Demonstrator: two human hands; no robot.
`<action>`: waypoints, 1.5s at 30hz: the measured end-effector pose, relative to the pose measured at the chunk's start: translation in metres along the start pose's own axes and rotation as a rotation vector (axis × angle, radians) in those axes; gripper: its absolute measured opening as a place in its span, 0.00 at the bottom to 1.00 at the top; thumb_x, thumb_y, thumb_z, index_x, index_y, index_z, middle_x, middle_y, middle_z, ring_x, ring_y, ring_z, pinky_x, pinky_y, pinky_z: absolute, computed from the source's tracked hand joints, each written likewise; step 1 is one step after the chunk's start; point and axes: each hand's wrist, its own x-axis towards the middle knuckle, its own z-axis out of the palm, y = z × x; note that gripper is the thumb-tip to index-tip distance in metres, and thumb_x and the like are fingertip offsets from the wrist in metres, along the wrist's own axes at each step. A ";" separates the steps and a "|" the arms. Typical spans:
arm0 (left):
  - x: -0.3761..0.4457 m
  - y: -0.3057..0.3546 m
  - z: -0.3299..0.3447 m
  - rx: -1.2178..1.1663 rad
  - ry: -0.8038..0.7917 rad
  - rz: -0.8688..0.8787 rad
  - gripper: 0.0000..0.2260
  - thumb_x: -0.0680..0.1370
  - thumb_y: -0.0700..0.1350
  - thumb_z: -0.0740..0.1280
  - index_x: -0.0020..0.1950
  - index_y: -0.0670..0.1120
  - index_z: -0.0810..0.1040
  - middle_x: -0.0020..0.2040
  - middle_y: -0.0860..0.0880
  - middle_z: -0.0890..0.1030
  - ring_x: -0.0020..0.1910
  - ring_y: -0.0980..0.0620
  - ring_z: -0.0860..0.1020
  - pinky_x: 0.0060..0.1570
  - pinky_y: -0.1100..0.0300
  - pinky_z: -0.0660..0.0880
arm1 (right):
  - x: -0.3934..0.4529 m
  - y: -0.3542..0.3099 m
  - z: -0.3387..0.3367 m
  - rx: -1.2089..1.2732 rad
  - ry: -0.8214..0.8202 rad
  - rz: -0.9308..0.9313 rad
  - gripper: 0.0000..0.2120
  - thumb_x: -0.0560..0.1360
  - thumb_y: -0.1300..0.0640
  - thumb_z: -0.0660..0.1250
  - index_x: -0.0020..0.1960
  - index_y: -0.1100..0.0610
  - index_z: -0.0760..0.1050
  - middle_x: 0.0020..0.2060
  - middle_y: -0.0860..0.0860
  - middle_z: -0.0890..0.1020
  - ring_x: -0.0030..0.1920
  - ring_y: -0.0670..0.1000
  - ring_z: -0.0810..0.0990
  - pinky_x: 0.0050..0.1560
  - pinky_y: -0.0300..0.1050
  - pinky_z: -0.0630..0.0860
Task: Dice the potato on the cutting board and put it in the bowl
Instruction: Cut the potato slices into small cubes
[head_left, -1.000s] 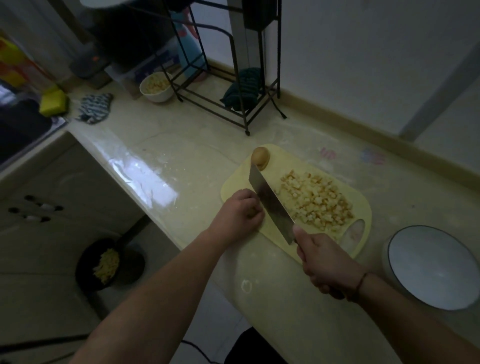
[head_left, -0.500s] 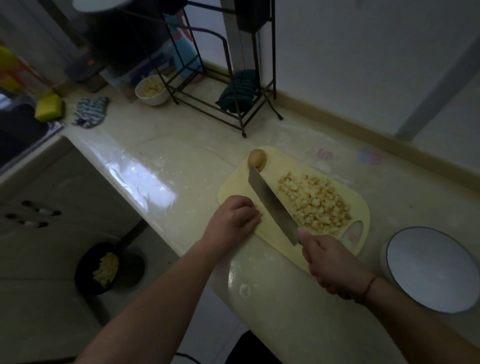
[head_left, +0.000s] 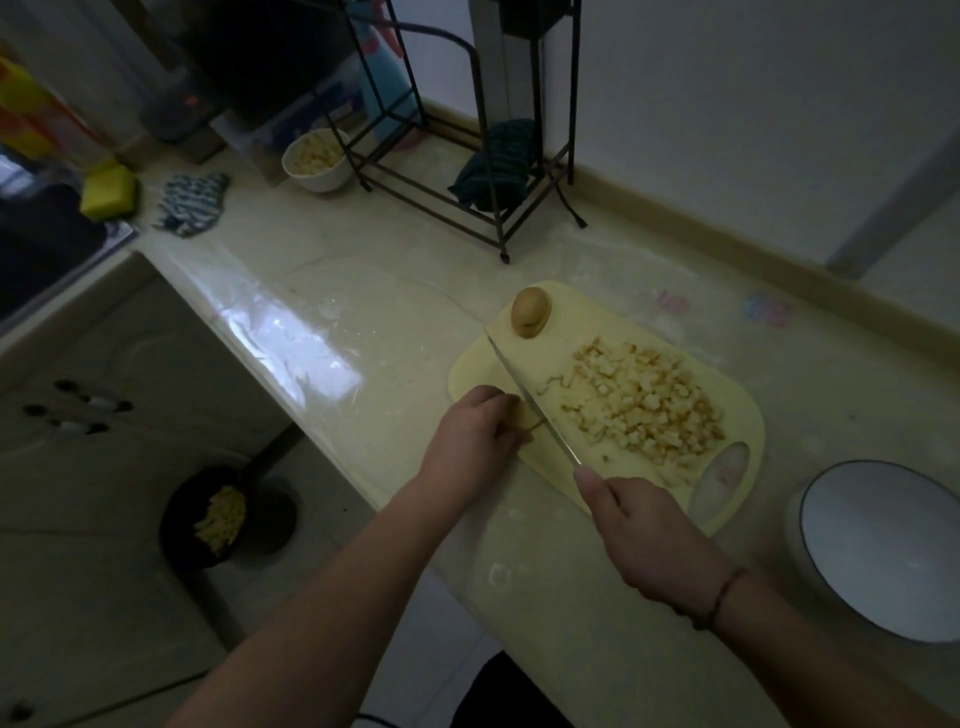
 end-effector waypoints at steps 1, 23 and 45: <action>0.001 0.001 0.001 0.014 -0.011 0.020 0.18 0.75 0.41 0.74 0.63 0.37 0.80 0.59 0.40 0.79 0.53 0.40 0.80 0.55 0.51 0.78 | 0.002 0.000 0.000 0.018 0.001 0.008 0.28 0.78 0.38 0.51 0.29 0.57 0.67 0.25 0.51 0.74 0.28 0.48 0.74 0.32 0.41 0.69; 0.000 -0.003 -0.004 0.077 0.083 0.224 0.14 0.74 0.49 0.67 0.50 0.40 0.83 0.50 0.44 0.82 0.48 0.43 0.80 0.46 0.52 0.80 | 0.000 -0.002 0.000 0.129 0.009 0.054 0.27 0.76 0.35 0.51 0.31 0.56 0.66 0.24 0.50 0.71 0.19 0.42 0.66 0.27 0.40 0.63; 0.008 -0.016 0.000 -0.081 0.066 0.306 0.11 0.74 0.46 0.67 0.45 0.41 0.87 0.50 0.45 0.84 0.50 0.51 0.79 0.49 0.61 0.77 | 0.013 -0.011 0.004 0.010 -0.017 0.023 0.27 0.80 0.41 0.51 0.28 0.56 0.63 0.19 0.48 0.69 0.22 0.44 0.71 0.25 0.38 0.64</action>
